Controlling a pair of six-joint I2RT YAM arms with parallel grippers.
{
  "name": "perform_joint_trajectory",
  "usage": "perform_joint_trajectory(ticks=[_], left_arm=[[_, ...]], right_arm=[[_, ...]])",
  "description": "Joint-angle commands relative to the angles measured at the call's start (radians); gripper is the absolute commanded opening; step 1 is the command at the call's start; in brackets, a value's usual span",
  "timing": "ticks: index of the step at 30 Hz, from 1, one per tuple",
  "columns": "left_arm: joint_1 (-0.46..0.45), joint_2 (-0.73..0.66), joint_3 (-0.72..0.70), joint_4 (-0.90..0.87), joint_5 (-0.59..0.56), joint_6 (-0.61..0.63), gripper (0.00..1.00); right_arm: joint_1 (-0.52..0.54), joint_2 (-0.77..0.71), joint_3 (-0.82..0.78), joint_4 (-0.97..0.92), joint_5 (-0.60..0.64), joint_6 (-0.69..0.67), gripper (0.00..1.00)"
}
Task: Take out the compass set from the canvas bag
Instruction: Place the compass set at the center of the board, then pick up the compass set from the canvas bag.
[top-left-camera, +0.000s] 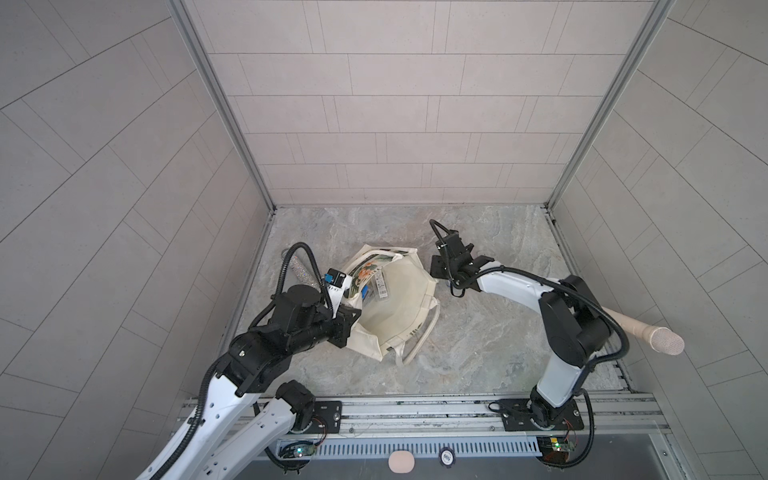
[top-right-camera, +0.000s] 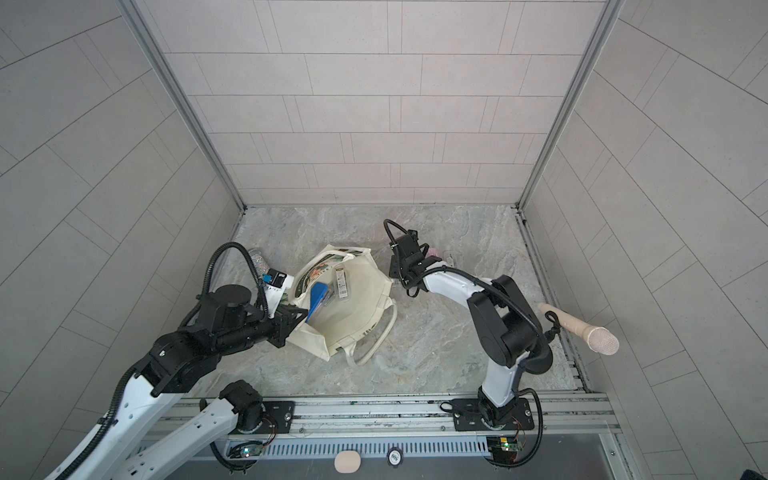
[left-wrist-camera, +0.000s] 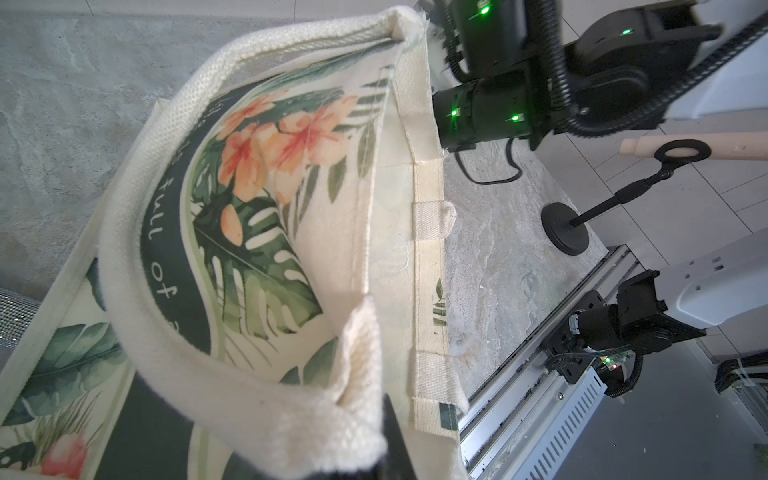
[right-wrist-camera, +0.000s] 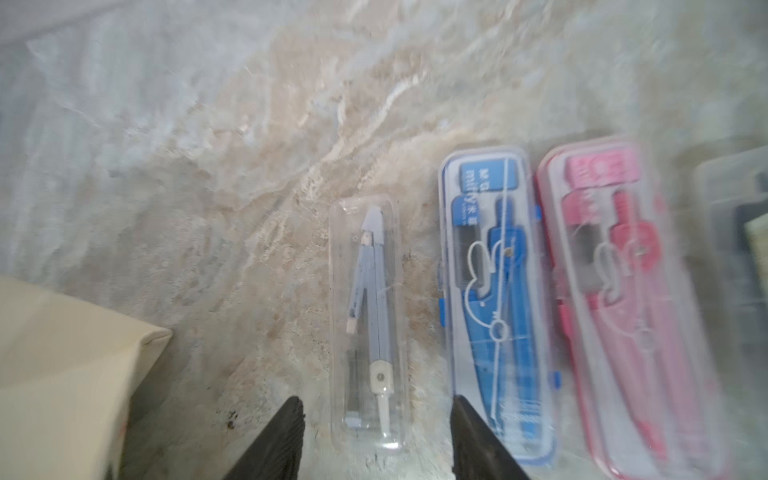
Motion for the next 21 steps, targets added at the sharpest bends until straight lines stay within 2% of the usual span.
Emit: perform_joint_trajectory(ticks=[1, 6, 10, 14, 21], left_arm=[[-0.004, -0.002, -0.010, 0.021, -0.013, 0.006, 0.00], [-0.004, 0.005, -0.009, 0.021, -0.012, 0.006, 0.00], [-0.003, 0.007, -0.012, 0.023, -0.014, 0.006, 0.00], [-0.003, 0.016, -0.010, 0.023, -0.013, 0.007, 0.00], [-0.004, 0.023, -0.010, 0.022, -0.015, 0.007, 0.00]], right_arm=[[0.001, -0.181, -0.035, -0.001, 0.007, -0.133, 0.56], [0.008, -0.383, -0.083, -0.044, -0.158, -0.309, 0.51], [0.054, -0.475, -0.094, -0.110, -0.253, -0.399, 0.50], [0.149, -0.522, -0.119, -0.099, -0.281, -0.394, 0.51], [0.310, -0.495, -0.142, -0.020, -0.228, -0.281, 0.51]])
